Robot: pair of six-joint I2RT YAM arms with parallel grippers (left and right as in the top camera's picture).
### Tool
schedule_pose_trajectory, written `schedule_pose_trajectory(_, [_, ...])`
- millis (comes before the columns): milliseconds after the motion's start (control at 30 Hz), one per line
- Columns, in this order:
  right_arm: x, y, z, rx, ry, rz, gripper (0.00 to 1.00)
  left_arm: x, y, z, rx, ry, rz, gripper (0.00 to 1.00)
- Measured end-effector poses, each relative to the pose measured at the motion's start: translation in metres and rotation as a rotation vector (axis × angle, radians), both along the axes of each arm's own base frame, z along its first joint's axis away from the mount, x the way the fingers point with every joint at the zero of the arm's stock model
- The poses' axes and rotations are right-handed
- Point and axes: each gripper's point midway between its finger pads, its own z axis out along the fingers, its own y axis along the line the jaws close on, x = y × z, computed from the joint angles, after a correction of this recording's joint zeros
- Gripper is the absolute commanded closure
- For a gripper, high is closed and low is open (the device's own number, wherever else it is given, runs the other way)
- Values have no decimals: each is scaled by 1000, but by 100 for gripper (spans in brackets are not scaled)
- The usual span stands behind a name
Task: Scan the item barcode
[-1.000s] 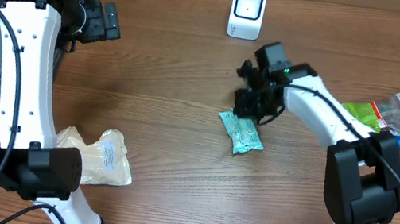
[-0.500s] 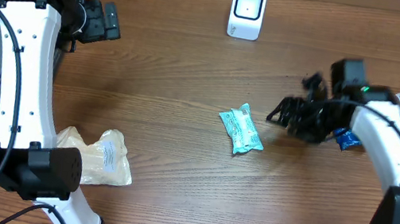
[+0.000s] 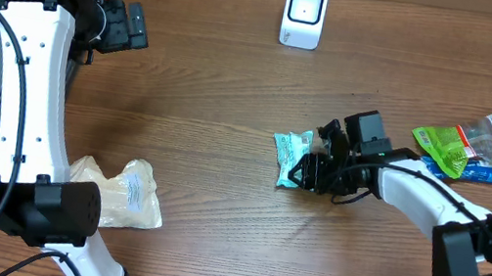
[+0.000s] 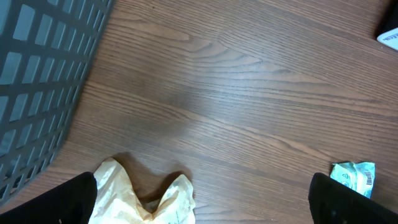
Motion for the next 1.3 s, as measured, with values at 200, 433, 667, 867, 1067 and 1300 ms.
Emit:
schedule_pose_trajectory(200, [3, -10, -8, -72, 12, -41, 54, 0, 0, 0, 0, 0, 0, 0])
schedule_pose_trajectory(433, [56, -62, -5, -238, -212, -76, 20, 0, 0, 0, 0, 0, 0, 0])
schedule_pose_trajectory(667, [73, -102, 15, -372, -135, -130, 9, 0, 0, 0, 0, 0, 0, 0])
schedule_pose_trajectory(867, [83, -72, 51, -118, 90, -472, 28, 0, 0, 0, 0, 0, 0, 0])
schedule_pose_trajectory(1067, [60, -73, 6, -66, 222, -676, 35, 0, 0, 0, 0, 0, -1, 0])
schedule_pose_trajectory(1300, [84, -73, 0, 28, 67, -741, 42, 0, 0, 0, 0, 0, 0, 0])
